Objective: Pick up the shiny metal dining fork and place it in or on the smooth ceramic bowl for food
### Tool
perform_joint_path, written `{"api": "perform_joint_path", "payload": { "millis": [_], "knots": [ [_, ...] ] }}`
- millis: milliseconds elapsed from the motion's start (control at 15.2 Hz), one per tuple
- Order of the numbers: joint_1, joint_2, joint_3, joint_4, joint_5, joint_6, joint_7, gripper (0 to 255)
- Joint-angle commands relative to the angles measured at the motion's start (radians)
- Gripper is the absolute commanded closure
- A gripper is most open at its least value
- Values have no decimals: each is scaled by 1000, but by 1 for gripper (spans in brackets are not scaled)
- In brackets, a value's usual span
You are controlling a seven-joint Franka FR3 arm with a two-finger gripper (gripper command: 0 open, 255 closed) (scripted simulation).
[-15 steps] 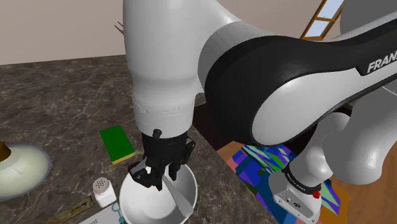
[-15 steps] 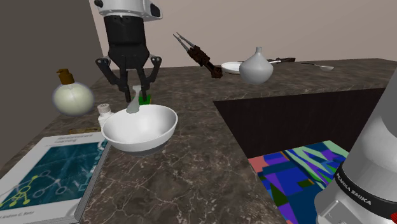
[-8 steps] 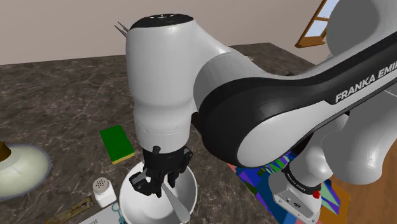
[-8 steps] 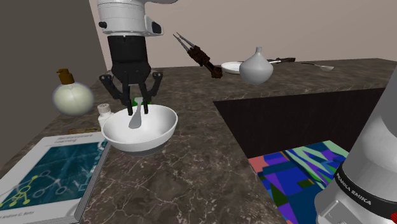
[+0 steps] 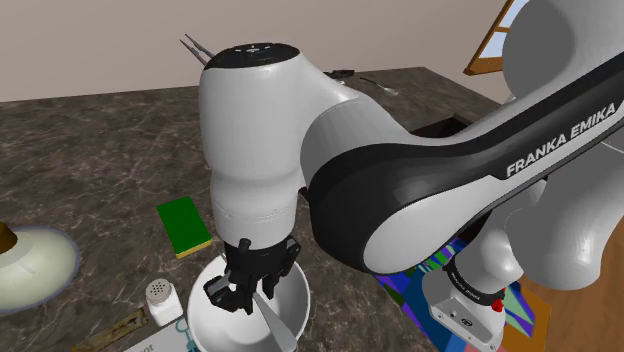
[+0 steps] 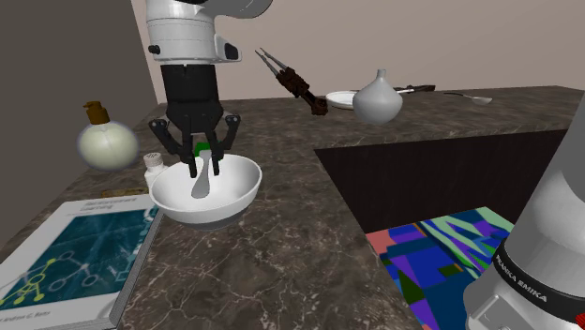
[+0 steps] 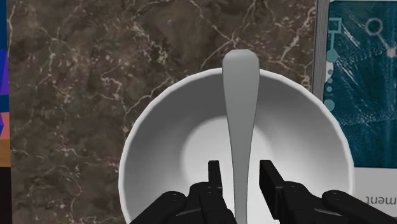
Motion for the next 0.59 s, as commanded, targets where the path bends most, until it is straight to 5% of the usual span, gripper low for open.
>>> {"api": "perform_joint_path", "payload": {
  "millis": [0, 66, 396, 528],
  "knots": [
    [0, 0, 0, 0, 0, 0, 0, 255],
    [0, 0, 0, 0, 0, 0, 0, 0],
    [0, 0, 0, 0, 0, 0, 0, 0],
    [-7, -25, -3, 44, 12, -66, -9, 0]
  ]
}}
